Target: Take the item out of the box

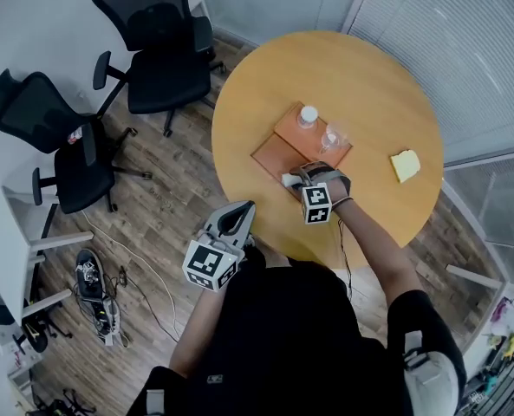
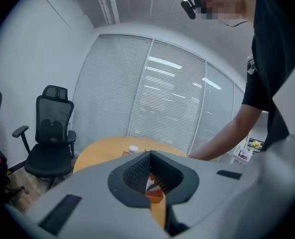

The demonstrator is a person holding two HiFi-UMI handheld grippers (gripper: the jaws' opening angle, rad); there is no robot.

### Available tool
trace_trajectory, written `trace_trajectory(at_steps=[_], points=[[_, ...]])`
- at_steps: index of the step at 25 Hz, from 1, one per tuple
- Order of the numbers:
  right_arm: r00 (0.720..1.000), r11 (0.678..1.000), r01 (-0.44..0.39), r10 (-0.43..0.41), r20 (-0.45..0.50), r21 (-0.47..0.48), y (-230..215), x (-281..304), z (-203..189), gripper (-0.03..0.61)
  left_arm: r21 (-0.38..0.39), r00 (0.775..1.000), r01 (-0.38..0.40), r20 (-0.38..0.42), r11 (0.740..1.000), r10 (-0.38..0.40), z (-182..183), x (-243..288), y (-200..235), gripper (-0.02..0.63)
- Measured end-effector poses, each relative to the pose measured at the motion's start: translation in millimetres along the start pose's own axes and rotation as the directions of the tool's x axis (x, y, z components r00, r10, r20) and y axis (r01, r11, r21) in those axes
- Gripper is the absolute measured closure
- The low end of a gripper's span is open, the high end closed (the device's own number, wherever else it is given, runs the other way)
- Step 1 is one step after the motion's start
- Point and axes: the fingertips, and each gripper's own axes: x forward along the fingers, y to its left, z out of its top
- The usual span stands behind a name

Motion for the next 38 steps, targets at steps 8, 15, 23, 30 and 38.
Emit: trace_trajectory(at_steps=[8, 15, 23, 30, 38], points=[[0.987, 0.974, 0.139, -0.152, 0.058, 0.179, -12.5, -48.3, 13.8, 0.413, 0.026, 0.998, 0.067, -0.008, 0.997, -0.067, 4.4, 7.0, -5.0, 0.607], [0.953, 0.875, 0.219, -0.287, 0.099, 0.431, -21.7, -95.7, 26.5, 0.416, 0.043, 0.992, 0.127, -0.014, 0.991, -0.127, 6.2, 12.5, -9.7, 0.607], [0.899, 0.644, 0.285, -0.437, 0.036, 0.710, -12.7, -132.7, 20.1, 0.417, 0.060, 0.982, 0.189, -0.030, 0.980, -0.188, 3.4, 10.4, -14.4, 0.607], [0.818, 0.264, 0.178, -0.575, 0.006, 0.948, 12.1, -166.1, 8.0, 0.419, 0.059, 0.971, 0.240, -0.032, 0.969, -0.238, -2.9, 8.4, -22.6, 0.607], [0.779, 0.175, 0.157, -0.627, -0.013, 0.972, 44.7, -191.4, 26.3, 0.419, 0.057, 0.969, 0.248, -0.037, 0.967, -0.246, -14.2, -15.1, -3.5, 0.607]])
